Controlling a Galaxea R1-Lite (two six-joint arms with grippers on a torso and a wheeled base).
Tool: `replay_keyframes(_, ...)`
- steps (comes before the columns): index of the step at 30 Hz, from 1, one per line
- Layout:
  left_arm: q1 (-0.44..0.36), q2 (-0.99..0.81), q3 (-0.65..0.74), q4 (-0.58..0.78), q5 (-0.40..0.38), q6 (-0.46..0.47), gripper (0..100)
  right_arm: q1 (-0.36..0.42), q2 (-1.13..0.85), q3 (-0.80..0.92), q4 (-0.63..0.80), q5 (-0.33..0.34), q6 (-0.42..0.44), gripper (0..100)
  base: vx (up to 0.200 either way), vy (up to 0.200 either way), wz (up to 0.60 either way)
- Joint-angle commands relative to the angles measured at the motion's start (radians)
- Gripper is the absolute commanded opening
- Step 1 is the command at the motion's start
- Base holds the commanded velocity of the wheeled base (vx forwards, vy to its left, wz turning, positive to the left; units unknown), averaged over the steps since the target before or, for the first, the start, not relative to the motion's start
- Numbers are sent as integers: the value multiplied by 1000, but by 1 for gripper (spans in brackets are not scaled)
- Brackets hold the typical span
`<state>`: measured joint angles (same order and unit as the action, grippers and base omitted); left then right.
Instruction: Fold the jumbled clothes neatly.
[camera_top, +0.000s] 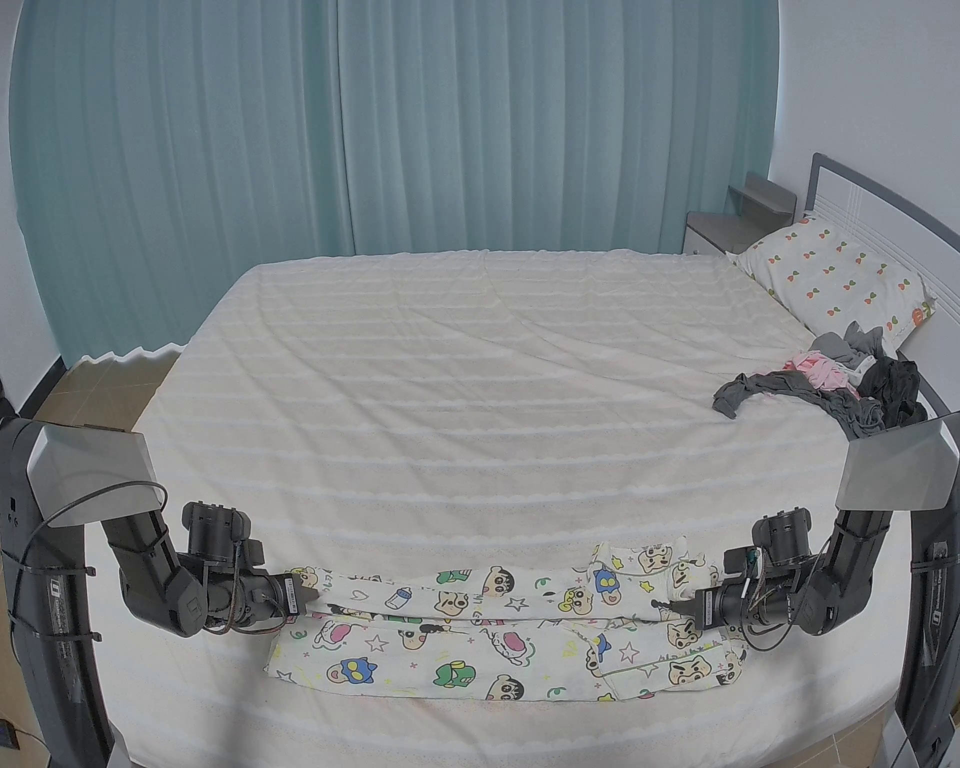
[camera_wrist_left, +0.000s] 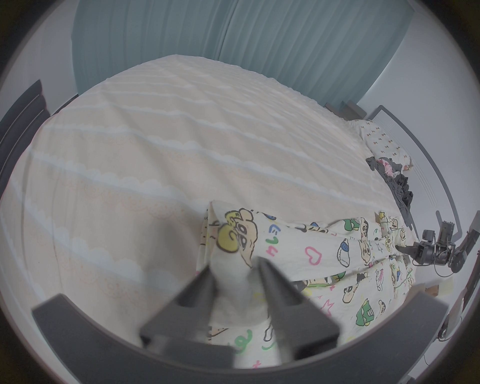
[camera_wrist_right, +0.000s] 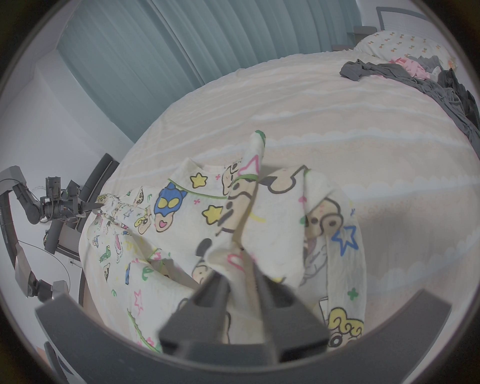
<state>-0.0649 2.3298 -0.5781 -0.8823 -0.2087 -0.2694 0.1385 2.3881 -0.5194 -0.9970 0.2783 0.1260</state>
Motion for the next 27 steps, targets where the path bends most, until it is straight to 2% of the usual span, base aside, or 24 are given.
replay_keyframes(1,8,5,12,0,-1,-5,100,0,-4,24,0,-24,3,100,0,0,0)
replay_keyframes(6,48,-20,26,-9,-11,-73,100,-11,-46,50,-9,-71,18,100,0,0,0)
replay_keyframes(7,74,-44,34,-23,-47,-145,100,-11,-58,68,-25,-83,49,100,0,0,0)
replay_keyframes(8,74,-44,34,-23,-47,-145,100,-11,-58,68,-25,-83,49,100,0,0,0)
replay_keyframes(9,105,-73,55,-44,-112,-225,100,-11,-76,91,-74,-97,100,100,0,0,0)
replay_keyframes(16,227,-156,152,-161,-308,-438,100,-2,-145,200,-284,-110,218,100,0,0,0)
replay_keyframes(20,286,-202,170,-254,-388,-590,100,64,-147,220,-413,-108,322,100,0,0,0)
replay_keyframes(21,289,-202,170,-259,-394,-600,100,70,-145,219,-417,-108,330,100,0,0,0)
replay_keyframes(22,300,-196,172,-282,-409,-633,100,113,-122,209,-439,-106,374,100,0,0,0)
replay_keyframes(27,300,-187,196,-336,-405,-630,100,191,-49,121,-451,-103,501,100,0,0,0)
